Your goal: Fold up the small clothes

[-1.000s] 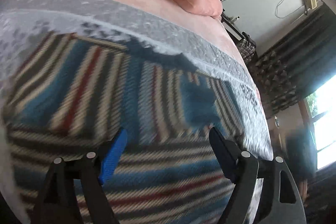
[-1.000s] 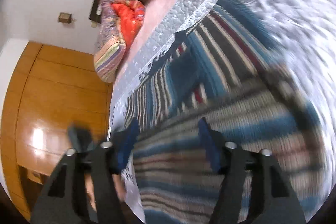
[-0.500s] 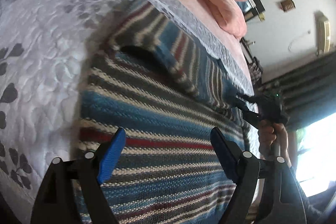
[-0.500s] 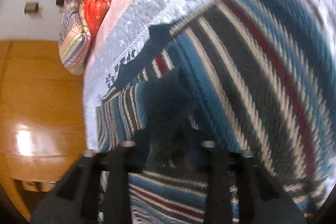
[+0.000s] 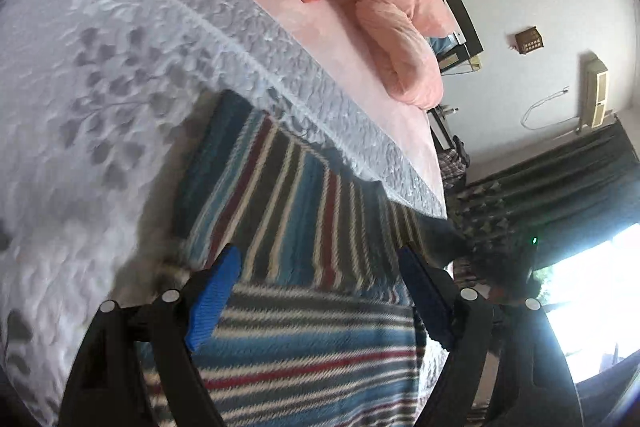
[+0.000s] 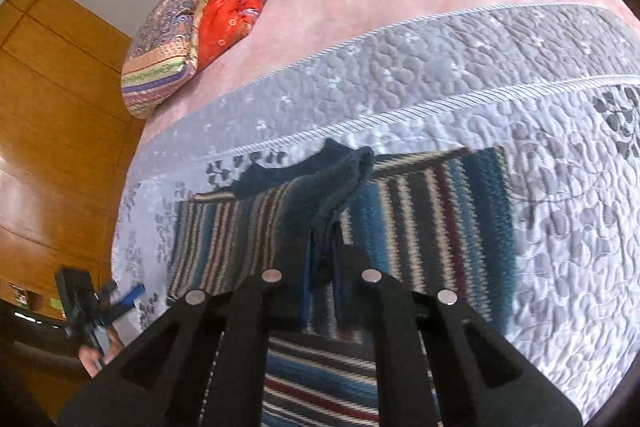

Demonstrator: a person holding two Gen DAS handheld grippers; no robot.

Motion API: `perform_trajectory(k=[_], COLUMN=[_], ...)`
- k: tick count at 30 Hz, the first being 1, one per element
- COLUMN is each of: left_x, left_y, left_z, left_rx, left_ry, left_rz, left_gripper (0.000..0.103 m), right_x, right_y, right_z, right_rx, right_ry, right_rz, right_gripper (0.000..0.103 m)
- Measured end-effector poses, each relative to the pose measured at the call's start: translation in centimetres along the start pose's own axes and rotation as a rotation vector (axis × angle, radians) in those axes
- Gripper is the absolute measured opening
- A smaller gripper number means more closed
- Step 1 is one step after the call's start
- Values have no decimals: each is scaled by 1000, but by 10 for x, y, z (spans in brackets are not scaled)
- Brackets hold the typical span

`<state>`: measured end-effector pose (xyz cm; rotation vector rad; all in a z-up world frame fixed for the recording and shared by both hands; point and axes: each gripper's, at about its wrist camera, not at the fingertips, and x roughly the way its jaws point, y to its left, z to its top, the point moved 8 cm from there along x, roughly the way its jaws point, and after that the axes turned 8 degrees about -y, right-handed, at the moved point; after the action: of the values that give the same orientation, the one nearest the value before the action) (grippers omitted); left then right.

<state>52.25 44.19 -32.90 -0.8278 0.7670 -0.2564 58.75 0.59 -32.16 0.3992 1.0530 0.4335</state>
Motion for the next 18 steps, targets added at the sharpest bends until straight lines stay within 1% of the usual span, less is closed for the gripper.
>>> perform_trajectory(k=[2,4,6,10,12,13,14,15,16,17,18], left_x=[16,34,53,75,83,84,84,82,79,77,77], left_y=[-1,1,8,26,31,30,28,18,12,4,-6], left_z=[4,5,3,-3,-7,-7,-6,-1,5,14,27], left_rx=[6,30,48,64,75,81,83,83,87,93,96], left_ry=[18,42,73,120,143,149,152,148,137,120,97], left_rz=[11,42,77,136,156,160,152,112,89,67,37], left_gripper=[81,81,81,81,81,81,81,81,81,81,81], right_x=[6,14,24,40,49,48,45,40,28,18,12], right_y=[-17,-34,-49,-75,-85,-86,-86,-86,-85,-84,-81], right_z=[-9,-21,-32,-50,-59,-59,-58,-54,-41,-30,-19], right_rx=[9,18,30,61,67,72,85,97,114,124,146], right_ry=[6,18,31,47,58,58,61,52,-4,-46,-70], right_rz=[-15,-34,-50,-62,-66,-53,-36,-27,-12,4,40], right_gripper=[7,7,7,8,10,14,17,27,31,31,31])
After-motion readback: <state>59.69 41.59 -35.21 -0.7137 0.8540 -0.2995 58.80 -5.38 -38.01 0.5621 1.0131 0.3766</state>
